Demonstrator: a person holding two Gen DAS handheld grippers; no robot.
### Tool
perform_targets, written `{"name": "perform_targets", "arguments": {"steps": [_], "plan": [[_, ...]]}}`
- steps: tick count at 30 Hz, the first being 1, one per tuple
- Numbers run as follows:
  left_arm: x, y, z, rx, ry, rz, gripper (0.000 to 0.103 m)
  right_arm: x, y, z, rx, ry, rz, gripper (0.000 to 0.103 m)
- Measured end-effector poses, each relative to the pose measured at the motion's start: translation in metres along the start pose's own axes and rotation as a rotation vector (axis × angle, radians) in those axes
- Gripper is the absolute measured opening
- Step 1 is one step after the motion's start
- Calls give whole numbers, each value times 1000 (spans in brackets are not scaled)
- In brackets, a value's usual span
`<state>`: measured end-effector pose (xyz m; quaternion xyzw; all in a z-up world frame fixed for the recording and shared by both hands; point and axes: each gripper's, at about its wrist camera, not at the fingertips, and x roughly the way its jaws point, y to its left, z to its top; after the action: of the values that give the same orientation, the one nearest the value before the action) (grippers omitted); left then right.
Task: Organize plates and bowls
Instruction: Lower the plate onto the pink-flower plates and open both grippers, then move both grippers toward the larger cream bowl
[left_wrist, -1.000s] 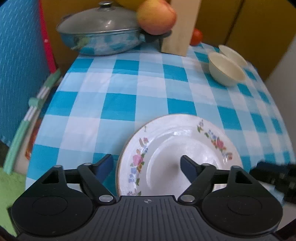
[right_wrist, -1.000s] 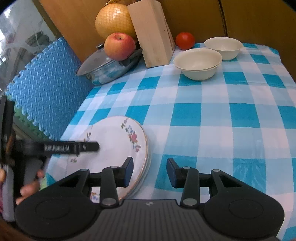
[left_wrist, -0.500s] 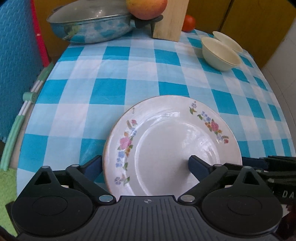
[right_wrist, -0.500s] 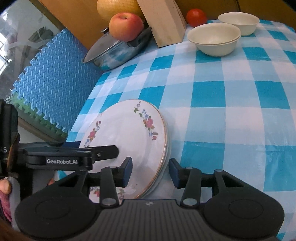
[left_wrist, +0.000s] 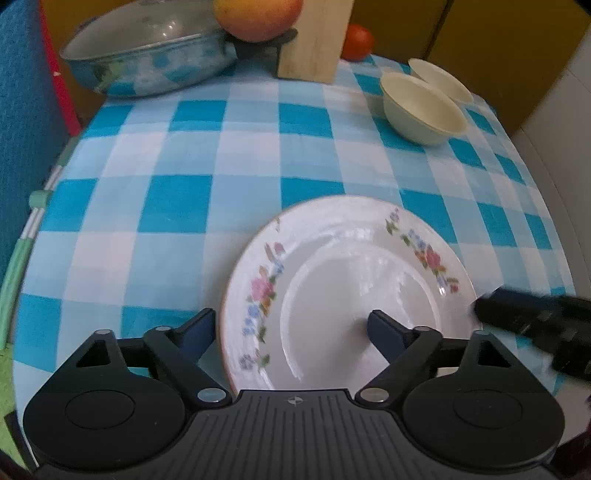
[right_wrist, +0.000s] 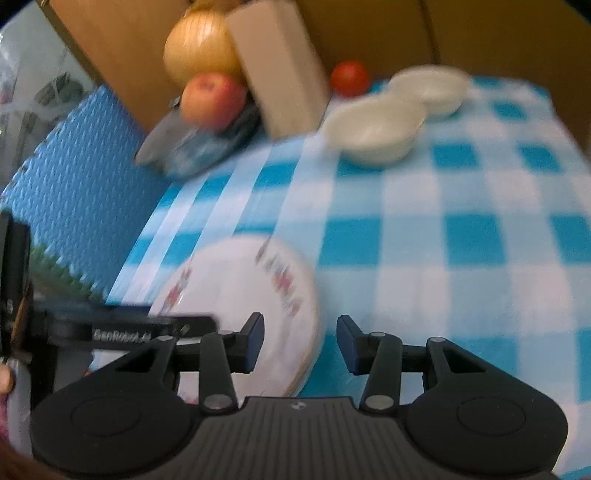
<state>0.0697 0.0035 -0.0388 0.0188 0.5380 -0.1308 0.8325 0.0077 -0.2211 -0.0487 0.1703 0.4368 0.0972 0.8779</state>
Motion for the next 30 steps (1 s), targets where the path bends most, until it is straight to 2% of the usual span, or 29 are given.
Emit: {"name": "perform_targets", "arguments": {"steps": [4, 8, 11, 13, 18, 24, 30], "plan": [[-14, -18, 19, 44, -88, 61, 91, -2, -19, 22, 57, -36, -33, 43], [-15, -44, 56, 46, -140, 67, 98, -4, -32, 47, 73, -97, -84, 43], [-3, -61, 83, 34, -142, 83, 98, -6, -44, 64, 107, -142, -101, 43], [6, -66, 99, 9, -136, 62, 98, -9, -56, 76, 136, -168, -123, 43], [25, -74, 118, -17, -115, 46, 98, -8, -77, 99, 188, -205, -165, 43], [38, -68, 129, -44, -103, 26, 98, 3, -102, 109, 256, -187, -190, 43], [50, -67, 130, -24, -74, 29, 98, 23, -103, 99, 228, -113, -200, 43]]}}
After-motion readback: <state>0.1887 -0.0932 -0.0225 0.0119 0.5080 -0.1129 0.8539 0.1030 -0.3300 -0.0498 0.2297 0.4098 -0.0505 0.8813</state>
